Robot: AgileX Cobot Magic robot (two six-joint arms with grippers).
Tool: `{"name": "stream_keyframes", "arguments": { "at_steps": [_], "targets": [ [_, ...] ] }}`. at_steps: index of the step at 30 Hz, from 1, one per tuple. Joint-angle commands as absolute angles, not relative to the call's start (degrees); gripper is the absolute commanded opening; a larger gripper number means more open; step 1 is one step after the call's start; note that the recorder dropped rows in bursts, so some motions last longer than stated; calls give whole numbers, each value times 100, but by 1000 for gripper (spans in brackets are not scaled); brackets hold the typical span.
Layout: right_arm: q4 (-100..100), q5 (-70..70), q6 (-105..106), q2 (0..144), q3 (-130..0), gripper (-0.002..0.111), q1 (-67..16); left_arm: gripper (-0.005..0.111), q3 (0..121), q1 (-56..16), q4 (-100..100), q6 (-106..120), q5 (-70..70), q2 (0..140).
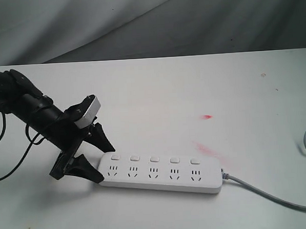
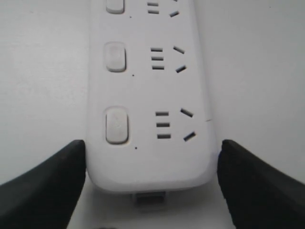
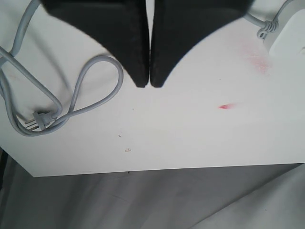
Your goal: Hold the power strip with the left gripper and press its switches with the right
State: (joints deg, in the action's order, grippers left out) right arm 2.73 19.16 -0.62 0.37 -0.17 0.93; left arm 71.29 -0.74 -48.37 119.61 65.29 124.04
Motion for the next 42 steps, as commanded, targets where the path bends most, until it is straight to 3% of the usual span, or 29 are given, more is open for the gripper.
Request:
{"name": "stream_keyframes", "arguments": {
  "at_steps": [1, 33, 36, 42],
  "targets": [
    [206, 1902, -46, 0, 0, 1, 135, 49, 7159, -65, -4892, 11998, 6290, 12405],
    [-388, 1739, 61, 0, 0, 1, 135, 49, 7159, -63, -4903, 11998, 6290, 12405],
    [-315, 905, 61, 0, 0, 1, 135, 49, 7159, -63, -4903, 11998, 6290, 12405],
    [37, -2569, -307, 0, 0, 1, 135, 49, 7159, -63, -4903, 11998, 6290, 12405]
  ]
}}
